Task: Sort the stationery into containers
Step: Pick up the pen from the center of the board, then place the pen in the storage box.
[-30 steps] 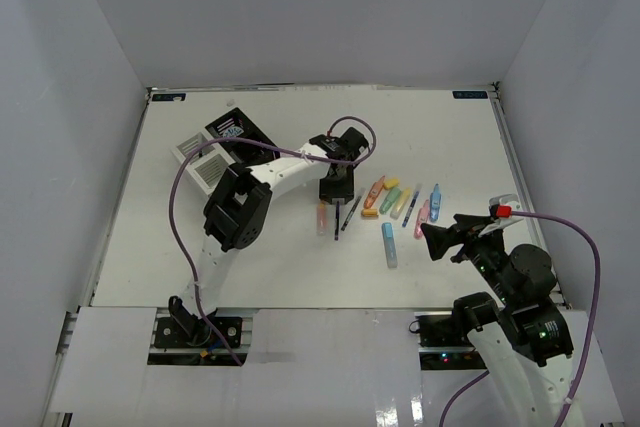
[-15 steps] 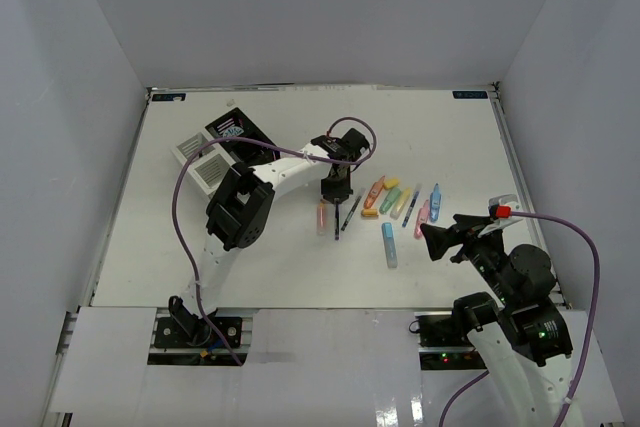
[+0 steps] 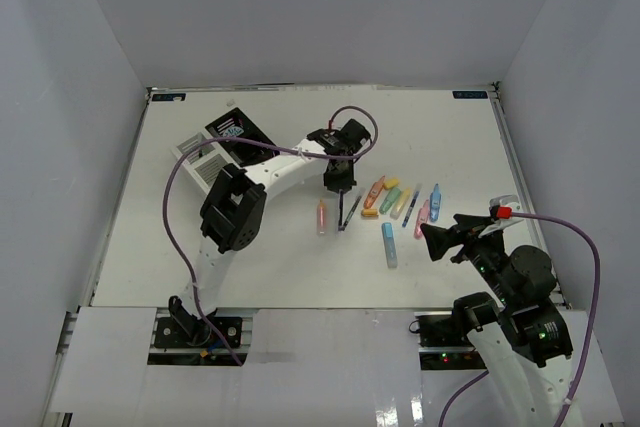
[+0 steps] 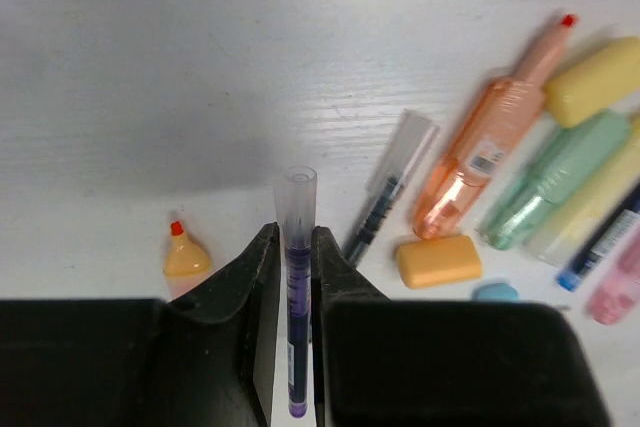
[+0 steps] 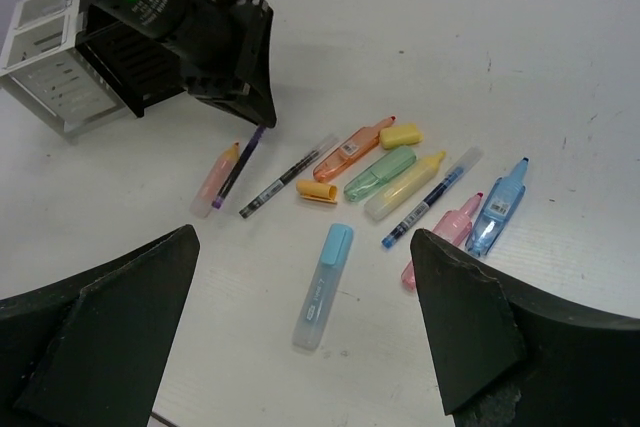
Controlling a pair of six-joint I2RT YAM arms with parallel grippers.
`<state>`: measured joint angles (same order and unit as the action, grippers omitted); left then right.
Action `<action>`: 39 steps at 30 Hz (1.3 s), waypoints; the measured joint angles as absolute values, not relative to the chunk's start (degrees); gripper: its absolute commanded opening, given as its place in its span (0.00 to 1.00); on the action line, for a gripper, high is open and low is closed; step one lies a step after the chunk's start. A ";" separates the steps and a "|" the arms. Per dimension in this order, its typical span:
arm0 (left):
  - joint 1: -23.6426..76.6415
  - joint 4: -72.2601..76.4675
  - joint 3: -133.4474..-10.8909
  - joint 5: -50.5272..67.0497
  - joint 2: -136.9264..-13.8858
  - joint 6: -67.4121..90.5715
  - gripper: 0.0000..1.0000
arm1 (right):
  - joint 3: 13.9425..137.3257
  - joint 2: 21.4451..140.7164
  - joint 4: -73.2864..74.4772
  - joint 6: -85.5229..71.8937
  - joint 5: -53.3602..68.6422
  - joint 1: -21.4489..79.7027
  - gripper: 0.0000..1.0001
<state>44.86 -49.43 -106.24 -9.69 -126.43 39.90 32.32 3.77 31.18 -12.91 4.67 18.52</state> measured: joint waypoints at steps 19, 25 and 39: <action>28.29 -10.85 -74.67 -43.20 -76.31 16.49 0.06 | 32.08 3.68 31.16 -12.88 4.71 18.52 0.93; 16.25 4.64 -65.01 -44.36 -76.12 8.05 0.07 | 32.08 3.68 31.16 -12.88 4.73 18.52 0.93; 6.28 18.55 -58.39 -43.13 -82.96 6.66 0.13 | 32.08 3.68 31.14 -12.88 4.97 18.52 0.93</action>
